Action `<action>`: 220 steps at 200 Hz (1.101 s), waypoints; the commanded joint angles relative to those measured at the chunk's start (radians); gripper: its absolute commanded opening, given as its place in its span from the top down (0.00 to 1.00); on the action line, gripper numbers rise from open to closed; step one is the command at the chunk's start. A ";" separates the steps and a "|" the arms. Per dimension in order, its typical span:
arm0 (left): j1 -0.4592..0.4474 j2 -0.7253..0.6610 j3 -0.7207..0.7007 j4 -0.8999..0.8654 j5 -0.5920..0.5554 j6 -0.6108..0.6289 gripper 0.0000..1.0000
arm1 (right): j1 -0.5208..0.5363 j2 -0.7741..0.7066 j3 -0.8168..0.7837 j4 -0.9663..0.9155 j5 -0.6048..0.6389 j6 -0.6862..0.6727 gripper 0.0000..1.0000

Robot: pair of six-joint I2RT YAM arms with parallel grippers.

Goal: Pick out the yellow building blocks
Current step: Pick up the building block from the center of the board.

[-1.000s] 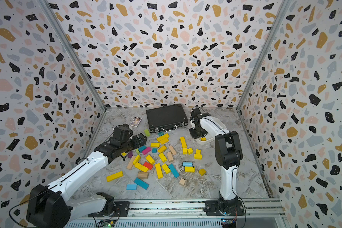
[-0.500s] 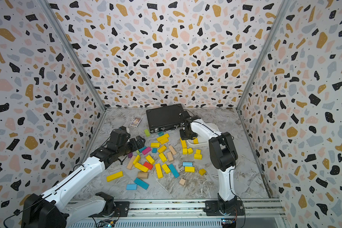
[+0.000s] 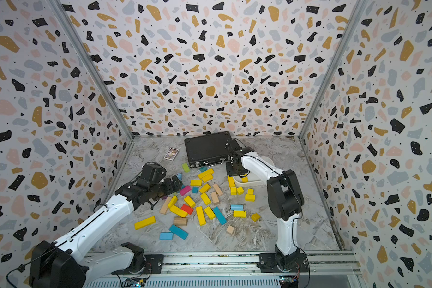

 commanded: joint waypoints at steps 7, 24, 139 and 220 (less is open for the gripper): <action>-0.005 0.007 0.021 -0.145 0.023 0.008 0.08 | -0.003 -0.204 -0.134 0.029 0.009 -0.025 0.60; -0.044 0.006 0.005 -0.171 0.003 0.000 0.09 | -0.002 -0.279 -0.225 0.035 0.001 -0.011 0.60; -0.146 0.289 0.181 -0.209 -0.102 -0.357 0.28 | -0.002 -0.398 -0.346 0.015 0.103 -0.007 0.60; -0.180 0.503 0.282 -0.239 -0.089 -0.373 0.41 | -0.002 -0.401 -0.366 0.021 0.114 -0.002 0.61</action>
